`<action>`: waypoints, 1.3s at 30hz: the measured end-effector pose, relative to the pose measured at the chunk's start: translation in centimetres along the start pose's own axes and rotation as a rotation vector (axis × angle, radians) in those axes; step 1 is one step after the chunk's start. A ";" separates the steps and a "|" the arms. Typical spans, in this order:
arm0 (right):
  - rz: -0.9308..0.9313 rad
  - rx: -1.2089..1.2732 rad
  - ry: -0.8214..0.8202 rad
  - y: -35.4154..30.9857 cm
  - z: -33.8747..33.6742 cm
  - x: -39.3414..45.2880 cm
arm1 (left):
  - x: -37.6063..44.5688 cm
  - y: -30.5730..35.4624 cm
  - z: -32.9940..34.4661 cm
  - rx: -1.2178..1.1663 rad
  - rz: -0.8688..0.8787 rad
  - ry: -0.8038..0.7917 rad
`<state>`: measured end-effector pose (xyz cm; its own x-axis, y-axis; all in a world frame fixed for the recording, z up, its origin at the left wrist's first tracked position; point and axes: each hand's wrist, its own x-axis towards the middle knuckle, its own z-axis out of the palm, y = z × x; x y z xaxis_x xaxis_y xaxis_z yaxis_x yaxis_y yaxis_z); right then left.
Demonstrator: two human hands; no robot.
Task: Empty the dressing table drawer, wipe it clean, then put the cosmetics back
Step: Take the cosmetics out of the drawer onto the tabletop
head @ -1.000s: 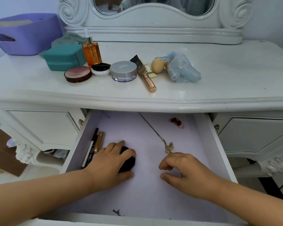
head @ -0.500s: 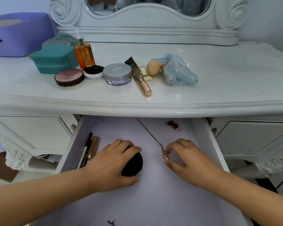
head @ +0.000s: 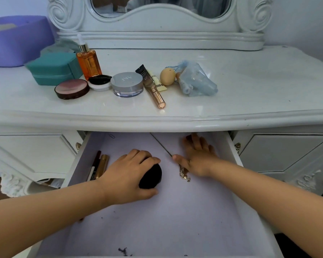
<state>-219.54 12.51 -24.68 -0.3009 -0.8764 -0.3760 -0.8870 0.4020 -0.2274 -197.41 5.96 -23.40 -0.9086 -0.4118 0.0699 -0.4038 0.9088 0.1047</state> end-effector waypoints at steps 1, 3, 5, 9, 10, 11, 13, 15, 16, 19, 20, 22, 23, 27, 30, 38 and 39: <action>-0.011 0.026 0.003 0.0 0.0 0.1 | 0.0 0.0 0.0 -0.006 -0.009 -0.010; -0.052 0.055 0.013 0.2 0.0 0.0 | -0.1 -0.2 0.1 -0.006 -0.021 -0.014; -0.103 0.063 0.013 0.3 0.1 -0.4 | -0.2 -0.3 0.3 -0.010 -0.024 -0.006; -0.199 0.064 -0.035 0.3 0.5 -1.9 | -0.5 -0.5 0.4 -0.062 -0.054 -0.022; -0.223 0.050 -0.033 0.3 0.7 -2.4 | -0.5 -0.5 0.3 -0.067 -0.061 -0.026; -0.244 0.036 -0.024 0.2 0.9 -2.9 | -0.6 -0.5 0.3 -0.067 -0.063 -0.025; -0.280 0.010 0.007 0.0 1.3 -3.9 | -0.7 -0.5 0.3 -0.063 -0.062 -0.021; -0.321 -0.023 0.063 -0.1 1.9 -4.7 | -0.7 -0.6 0.2 -0.071 -0.072 -0.026; -0.345 -0.049 0.096 -0.1 2.1 -5.1 | -0.8 -0.6 0.2 -0.076 -0.077 -0.030; -0.406 -0.104 0.133 0.0 2.4 -6.0 | -0.9 -0.6 0.3 -0.088 -0.089 -0.033; -0.419 -0.098 0.124 0.1 2.4 -6.2 | -0.9 -0.6 0.3 -0.093 -0.091 -0.031; -0.422 -0.037 0.106 0.2 2.3 -6.3 | -1.0 -0.6 0.2 -0.108 -0.098 -0.042; -0.410 0.023 0.103 0.2 2.2 -6.3 | -1.0 -0.6 0.2 -0.116 -0.104 -0.053; -0.332 0.191 0.078 -0.4 1.8 -5.8 | -1.0 -0.5 0.2 -0.134 -0.105 -0.061; -0.330 0.124 0.047 -0.6 1.7 -5.0 | -1.0 -0.4 0.1 -0.136 -0.104 -0.069; -0.293 0.142 0.068 -0.4 1.1 -4.6 | -1.2 -0.4 -0.3 -0.134 -0.108 -0.089; -0.269 0.135 0.070 -0.4 1.2 -4.7 | -1.2 -0.4 -0.3 -0.138 -0.107 -0.086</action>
<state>-217.40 16.82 -23.87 -0.0898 -0.9704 -0.2242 -0.8847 0.1810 -0.4295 -196.14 6.12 -23.23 -0.8696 -0.4925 -0.0333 -0.4851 0.8401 0.2427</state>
